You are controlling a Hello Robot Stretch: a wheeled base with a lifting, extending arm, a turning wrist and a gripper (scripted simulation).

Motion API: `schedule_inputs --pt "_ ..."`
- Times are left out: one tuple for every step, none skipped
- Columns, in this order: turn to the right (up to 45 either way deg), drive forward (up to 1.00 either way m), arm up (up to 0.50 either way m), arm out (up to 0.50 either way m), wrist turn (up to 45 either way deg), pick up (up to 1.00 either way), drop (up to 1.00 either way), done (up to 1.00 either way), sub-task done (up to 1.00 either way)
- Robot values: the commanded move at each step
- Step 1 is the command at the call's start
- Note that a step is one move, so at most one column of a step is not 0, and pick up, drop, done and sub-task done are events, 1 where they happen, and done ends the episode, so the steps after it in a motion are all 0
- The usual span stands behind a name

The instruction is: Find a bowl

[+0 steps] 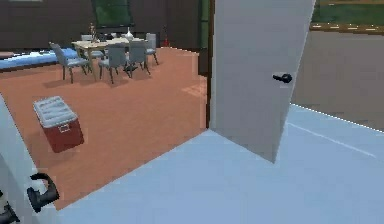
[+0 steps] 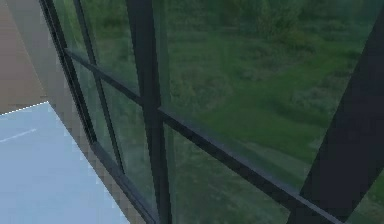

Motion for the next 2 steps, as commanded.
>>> schedule_inputs --pt "0.0 0.25 0.0 0.0 0.0 0.0 0.0 0.0 0.0" --pt "0.0 0.4 0.0 0.0 0.0 0.0 0.0 0.0 0.0"
